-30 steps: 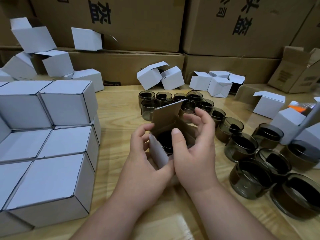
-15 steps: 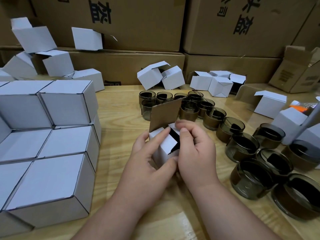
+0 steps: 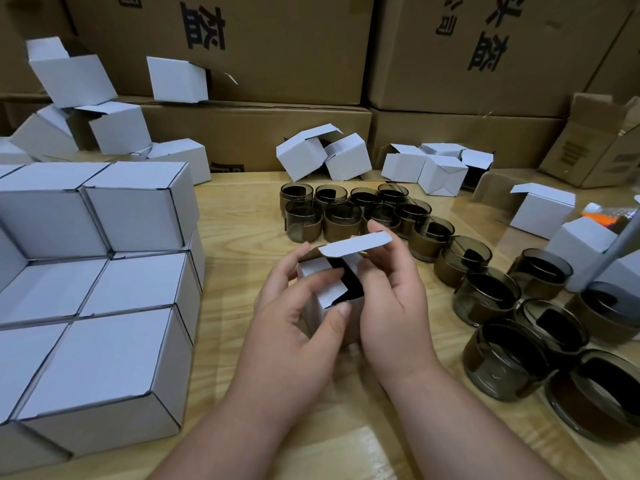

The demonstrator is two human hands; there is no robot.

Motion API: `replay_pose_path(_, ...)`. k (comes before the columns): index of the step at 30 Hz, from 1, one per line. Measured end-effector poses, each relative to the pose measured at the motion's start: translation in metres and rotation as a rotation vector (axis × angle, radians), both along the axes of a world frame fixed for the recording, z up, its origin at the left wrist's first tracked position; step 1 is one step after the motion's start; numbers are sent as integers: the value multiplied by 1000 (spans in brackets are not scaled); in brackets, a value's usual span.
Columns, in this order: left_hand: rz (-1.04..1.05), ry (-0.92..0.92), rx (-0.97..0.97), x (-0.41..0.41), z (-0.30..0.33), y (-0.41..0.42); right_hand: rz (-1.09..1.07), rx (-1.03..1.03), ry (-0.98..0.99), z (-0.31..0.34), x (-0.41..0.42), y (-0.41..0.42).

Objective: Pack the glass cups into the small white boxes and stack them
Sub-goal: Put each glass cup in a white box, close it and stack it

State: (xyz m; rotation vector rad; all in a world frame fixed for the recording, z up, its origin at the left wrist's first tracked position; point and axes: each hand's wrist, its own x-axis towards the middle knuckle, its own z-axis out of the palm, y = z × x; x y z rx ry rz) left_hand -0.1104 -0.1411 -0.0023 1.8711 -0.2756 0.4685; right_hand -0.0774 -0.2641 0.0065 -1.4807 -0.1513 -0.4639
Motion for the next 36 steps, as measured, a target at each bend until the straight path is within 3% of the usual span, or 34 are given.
replay_pose_path(9, -37, 15, -164, 1, -2, 0, -28, 40, -34, 4, -6, 0)
replay_pose_path(17, -45, -17, -182, 3, -6, 1, -36, 30, -39, 3, -3, 1)
replay_pose_path(27, -111, 5, -400, 4, 0, 1, -27, -3, -48, 2, -4, 0)
replay_pose_path(36, -70, 40, -430, 5, 0, 1, -23, -11, -55, -1, -2, -1)
